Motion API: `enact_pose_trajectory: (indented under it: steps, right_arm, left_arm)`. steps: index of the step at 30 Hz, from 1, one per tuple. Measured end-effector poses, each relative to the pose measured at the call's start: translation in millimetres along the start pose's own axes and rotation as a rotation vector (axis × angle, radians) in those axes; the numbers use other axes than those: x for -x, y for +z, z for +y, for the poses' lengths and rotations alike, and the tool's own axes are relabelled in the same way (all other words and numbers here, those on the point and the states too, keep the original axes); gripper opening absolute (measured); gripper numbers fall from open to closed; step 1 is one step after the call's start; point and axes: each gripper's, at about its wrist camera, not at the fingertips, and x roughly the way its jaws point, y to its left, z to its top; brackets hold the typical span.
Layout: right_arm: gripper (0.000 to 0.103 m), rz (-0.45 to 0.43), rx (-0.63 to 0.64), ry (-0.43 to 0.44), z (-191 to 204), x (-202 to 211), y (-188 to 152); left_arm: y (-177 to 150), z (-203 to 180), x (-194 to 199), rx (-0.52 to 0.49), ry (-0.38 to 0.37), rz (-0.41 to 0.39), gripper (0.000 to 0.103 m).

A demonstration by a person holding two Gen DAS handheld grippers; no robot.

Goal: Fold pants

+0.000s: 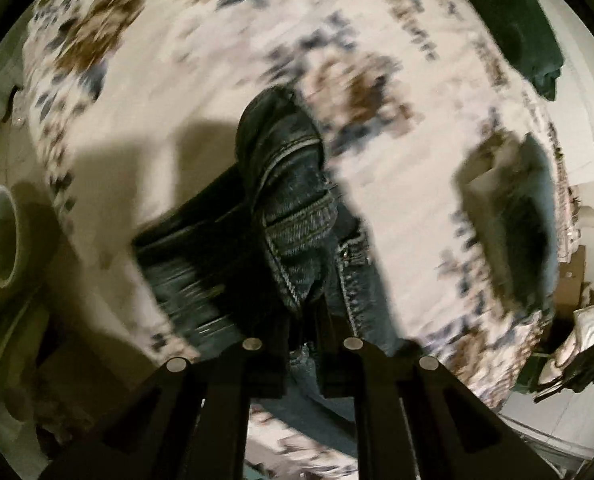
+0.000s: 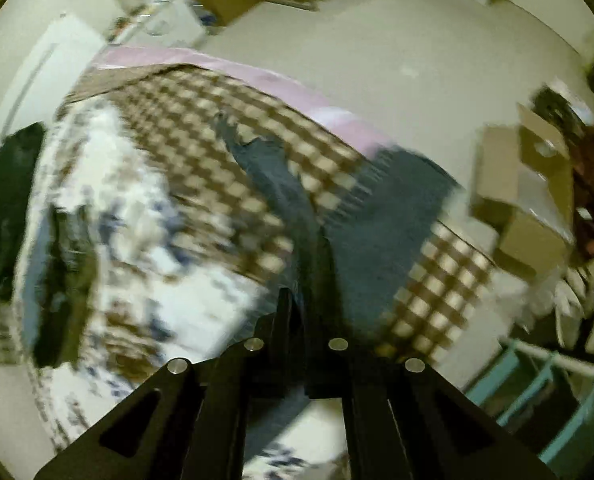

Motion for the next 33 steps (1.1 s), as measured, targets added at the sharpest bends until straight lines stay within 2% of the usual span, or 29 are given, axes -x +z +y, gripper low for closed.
enact_pose_trajectory:
  steps: [2, 5, 7, 10, 11, 12, 14, 16, 18, 20, 23, 26, 29, 31, 33]
  right_arm:
    - [0.002, 0.022, -0.039, -0.021, -24, -12, -9]
    - [0.002, 0.111, -0.048, -0.051, -51, -44, -18]
    - [0.003, 0.162, -0.058, -0.061, -62, -57, -19]
    - [0.01, 0.19, -0.083, -0.047, -75, -62, -16]
    - [0.029, 0.18, -0.085, -0.034, -80, -58, -12]
    - [0.053, 0.159, -0.086, -0.026, -85, -50, -7]
    - [0.063, 0.109, -0.098, -0.006, -95, -39, 3]
    - [0.063, 0.096, -0.098, -0.014, -99, -35, 19]
    - [0.064, 0.085, -0.099, -0.029, -102, -37, 37]
    - [0.064, 0.083, -0.093, -0.08, -104, -45, 54]
    - [0.064, 0.065, -0.127, -0.156, -116, -59, 76]
    - [0.064, 0.047, -0.128, -0.178, -130, -69, 94]
    - [0.064, 0.02, -0.051, -0.195, -128, -74, 111]
    - [0.069, -0.009, 0.085, -0.173, -113, -75, 120]
    - [0.07, -0.024, 0.236, -0.193, -95, -78, 125]
  left_arm:
    - [-8, 17, -15, 0.002, 0.018, 0.011, 0.007]
    - [-20, 35, -37, -0.016, 0.057, 0.015, 0.008]
    - [-26, 42, -45, -0.023, 0.075, 0.02, 0.013]
    - [-35, 47, -40, 0.0, 0.088, 0.013, 0.018]
    - [-38, 45, -33, 0.002, 0.085, -0.005, 0.02]
    - [-43, 42, -24, 0.004, 0.083, -0.028, 0.021]
    - [-52, 31, -5, -0.008, 0.088, -0.083, 0.024]
    - [-61, 13, 13, -0.052, 0.084, -0.151, 0.039]
    - [-71, -8, 27, -0.109, 0.068, -0.221, 0.065]
    - [-81, -34, 31, -0.184, 0.056, -0.261, 0.081]
    - [-97, -72, 17, -0.298, 0.059, -0.243, 0.082]
    - [-121, -105, -9, -0.382, 0.061, -0.166, 0.083]
    - [-148, -138, -37, -0.453, 0.07, -0.114, 0.083]
    - [-168, -159, -51, -0.507, 0.069, -0.095, 0.083]
    - [-186, -180, -63, -0.565, 0.06, -0.081, 0.083]
